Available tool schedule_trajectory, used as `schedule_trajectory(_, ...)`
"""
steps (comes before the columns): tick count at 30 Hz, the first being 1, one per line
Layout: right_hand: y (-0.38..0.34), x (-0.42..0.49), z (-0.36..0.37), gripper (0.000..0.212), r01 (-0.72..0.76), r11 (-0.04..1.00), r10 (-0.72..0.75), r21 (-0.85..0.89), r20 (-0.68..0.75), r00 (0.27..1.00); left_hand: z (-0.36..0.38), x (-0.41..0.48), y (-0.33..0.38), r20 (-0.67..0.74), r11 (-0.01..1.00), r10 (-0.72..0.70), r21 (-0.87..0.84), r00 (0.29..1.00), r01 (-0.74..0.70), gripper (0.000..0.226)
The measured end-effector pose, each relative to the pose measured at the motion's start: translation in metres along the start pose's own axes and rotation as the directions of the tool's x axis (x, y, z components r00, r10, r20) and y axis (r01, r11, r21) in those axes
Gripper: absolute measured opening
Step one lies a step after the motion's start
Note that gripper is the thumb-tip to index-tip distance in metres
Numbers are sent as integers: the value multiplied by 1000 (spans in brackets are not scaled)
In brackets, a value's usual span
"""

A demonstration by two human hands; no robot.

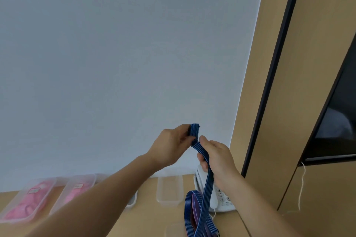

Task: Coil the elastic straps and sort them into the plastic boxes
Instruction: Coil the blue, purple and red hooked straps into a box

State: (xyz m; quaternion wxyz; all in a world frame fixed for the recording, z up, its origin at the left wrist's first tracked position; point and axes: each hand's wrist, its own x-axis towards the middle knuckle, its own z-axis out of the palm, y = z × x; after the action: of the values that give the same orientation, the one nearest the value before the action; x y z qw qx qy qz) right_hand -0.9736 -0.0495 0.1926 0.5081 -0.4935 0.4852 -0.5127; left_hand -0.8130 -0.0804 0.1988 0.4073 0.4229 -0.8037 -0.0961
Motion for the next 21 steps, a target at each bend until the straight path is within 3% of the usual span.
schedule_trajectory(2, -3, 0, 2, 42, -29, 999, 29, 19, -1, 1000, 3, -5, -3, -26, 964, 185, 202, 982, -176, 18)
schedule_trajectory(6, -4, -1, 3, 53, -30, 997, 29, 76, 16, 999, 3, -6, -7, -12, 806, 476, 407, 879, -430, 33)
schedule_trajectory(10, -1, -1, 2, 43, -9, 993, 10, 122, -7, 1000, 6, -1, -15, -28, 679, 621, 518, 784, -520, 49)
schedule_trajectory(12, 1, -1, 0, 38, 28, 991, -24, 132, -30, 999, 10, -4, -14, -37, 748, 550, 466, 834, -472, 53)
schedule_trajectory(13, 1, -1, -1, 37, 60, 991, -55, 123, -46, 997, 13, -5, -13, -77, 850, 438, 360, 896, -385, 53)
schedule_trajectory(14, 1, -1, -2, 37, 96, 990, -90, 104, -60, 994, 14, -5, -8, -96, 963, 233, 163, 968, -216, 52)
schedule_trajectory(15, 2, -2, -4, 37, 131, 988, -125, 82, -71, 990, 12, -4, -2, -51, 994, -31, -105, 998, 25, 50)
schedule_trajectory(16, 2, -3, -5, 37, 164, 984, -158, 65, -80, 984, 8, -2, 6, 76, 893, -256, -364, 964, 266, 49)
schedule_trajectory(17, 2, -4, -5, 37, 189, 981, -184, 51, -89, 979, 5, 1, 11, 218, 712, -376, -553, 900, 432, 49)
schedule_trajectory(18, 3, -5, -6, 36, 206, 978, -202, 35, -96, 975, 4, 3, 14, 324, 568, -395, -649, 859, 506, 48)
schedule_trajectory(19, 4, -5, -6, 36, 214, 977, -211, 19, -100, 972, 3, 5, 17, 374, 520, -364, -679, 853, 519, 47)
schedule_trajectory(21, 5, -7, -5, 35, 220, 975, -220, -8, -95, 971, 3, 6, 24, 345, 562, -312, -684, 885, 464, 39)
